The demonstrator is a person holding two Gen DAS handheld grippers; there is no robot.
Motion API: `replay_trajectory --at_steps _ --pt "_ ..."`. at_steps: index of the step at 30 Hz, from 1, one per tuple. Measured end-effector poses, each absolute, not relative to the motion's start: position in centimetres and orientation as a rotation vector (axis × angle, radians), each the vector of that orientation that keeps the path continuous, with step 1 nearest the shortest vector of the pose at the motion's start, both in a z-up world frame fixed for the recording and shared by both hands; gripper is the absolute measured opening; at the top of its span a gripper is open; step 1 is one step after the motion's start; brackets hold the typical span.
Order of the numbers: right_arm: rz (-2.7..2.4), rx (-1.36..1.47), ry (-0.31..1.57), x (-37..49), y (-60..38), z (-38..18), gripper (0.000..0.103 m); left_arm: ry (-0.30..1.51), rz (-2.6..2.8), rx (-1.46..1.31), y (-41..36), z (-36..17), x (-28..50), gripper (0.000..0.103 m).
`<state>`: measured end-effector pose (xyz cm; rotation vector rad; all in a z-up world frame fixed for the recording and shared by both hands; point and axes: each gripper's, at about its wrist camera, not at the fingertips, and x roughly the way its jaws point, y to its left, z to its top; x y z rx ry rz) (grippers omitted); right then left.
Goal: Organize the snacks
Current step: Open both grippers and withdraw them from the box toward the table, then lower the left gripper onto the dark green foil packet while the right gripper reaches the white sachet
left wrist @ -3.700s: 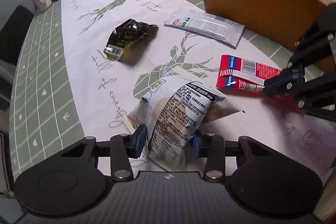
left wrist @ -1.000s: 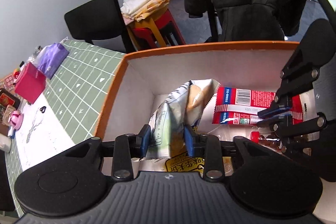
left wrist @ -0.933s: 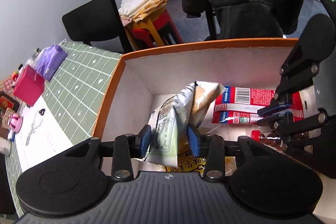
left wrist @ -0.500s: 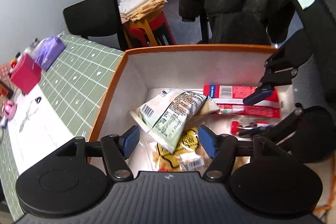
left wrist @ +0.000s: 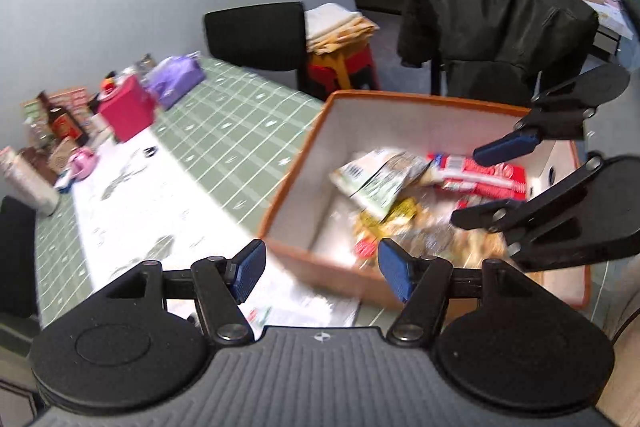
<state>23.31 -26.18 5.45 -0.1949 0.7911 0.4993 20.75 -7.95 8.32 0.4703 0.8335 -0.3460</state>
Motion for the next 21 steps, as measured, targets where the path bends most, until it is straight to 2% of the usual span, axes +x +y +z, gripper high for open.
replay_trajectory --at_steps 6,13,21 --pt "0.621 -0.186 0.727 20.3 -21.6 5.9 0.052 0.846 -0.244 0.486 -2.7 8.5 18.5 0.082" --pt "0.64 -0.241 0.653 17.3 -15.3 3.2 0.052 0.853 -0.159 0.425 2.8 6.4 17.7 0.083" --pt "0.576 -0.285 0.638 16.9 -11.5 -2.7 0.047 0.842 -0.174 0.519 4.2 1.0 16.9 0.075"
